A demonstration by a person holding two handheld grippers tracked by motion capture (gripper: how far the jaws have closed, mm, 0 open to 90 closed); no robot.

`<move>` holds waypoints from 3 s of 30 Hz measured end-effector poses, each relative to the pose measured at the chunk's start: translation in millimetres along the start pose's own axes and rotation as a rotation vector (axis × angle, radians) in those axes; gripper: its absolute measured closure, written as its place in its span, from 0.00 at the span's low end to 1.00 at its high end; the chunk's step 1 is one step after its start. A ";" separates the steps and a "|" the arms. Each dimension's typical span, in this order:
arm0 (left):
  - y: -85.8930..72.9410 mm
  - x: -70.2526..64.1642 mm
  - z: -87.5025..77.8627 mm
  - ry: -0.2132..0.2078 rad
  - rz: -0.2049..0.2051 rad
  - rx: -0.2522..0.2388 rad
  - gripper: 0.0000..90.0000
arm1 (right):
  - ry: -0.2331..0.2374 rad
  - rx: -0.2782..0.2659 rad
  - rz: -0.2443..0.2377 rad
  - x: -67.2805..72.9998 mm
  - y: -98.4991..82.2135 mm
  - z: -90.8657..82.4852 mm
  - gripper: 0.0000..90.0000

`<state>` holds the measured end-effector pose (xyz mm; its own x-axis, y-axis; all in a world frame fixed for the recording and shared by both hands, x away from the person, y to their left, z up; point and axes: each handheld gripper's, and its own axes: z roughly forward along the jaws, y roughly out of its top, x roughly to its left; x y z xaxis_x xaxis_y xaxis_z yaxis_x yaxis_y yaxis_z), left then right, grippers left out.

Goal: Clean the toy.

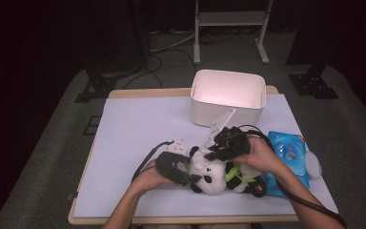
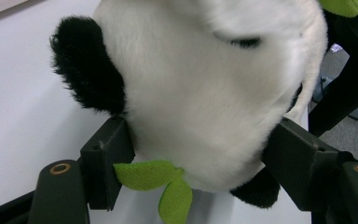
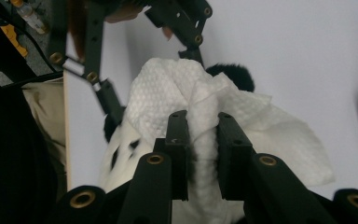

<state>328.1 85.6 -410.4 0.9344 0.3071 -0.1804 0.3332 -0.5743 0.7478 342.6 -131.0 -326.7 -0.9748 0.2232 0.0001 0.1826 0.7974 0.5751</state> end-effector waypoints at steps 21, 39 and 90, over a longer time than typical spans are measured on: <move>-1.5 3.1 1.4 -0.001 -0.032 -0.012 0.31 | -0.020 0.023 -0.042 39.6 -26.6 -6.7 0.86; -3.2 2.4 12.0 -0.046 -0.050 0.000 0.31 | -0.051 0.027 0.008 5.0 -29.1 -11.6 0.87; 0.8 0.3 8.7 -0.018 -0.033 0.003 0.36 | -0.073 0.053 -0.060 38.8 -33.7 -15.0 0.86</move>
<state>329.9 78.6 -415.4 0.9250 0.3122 -0.2164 0.3642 -0.5668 0.7390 296.7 -157.6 -333.8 -0.9726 0.2130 -0.0932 0.1330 0.8385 0.5285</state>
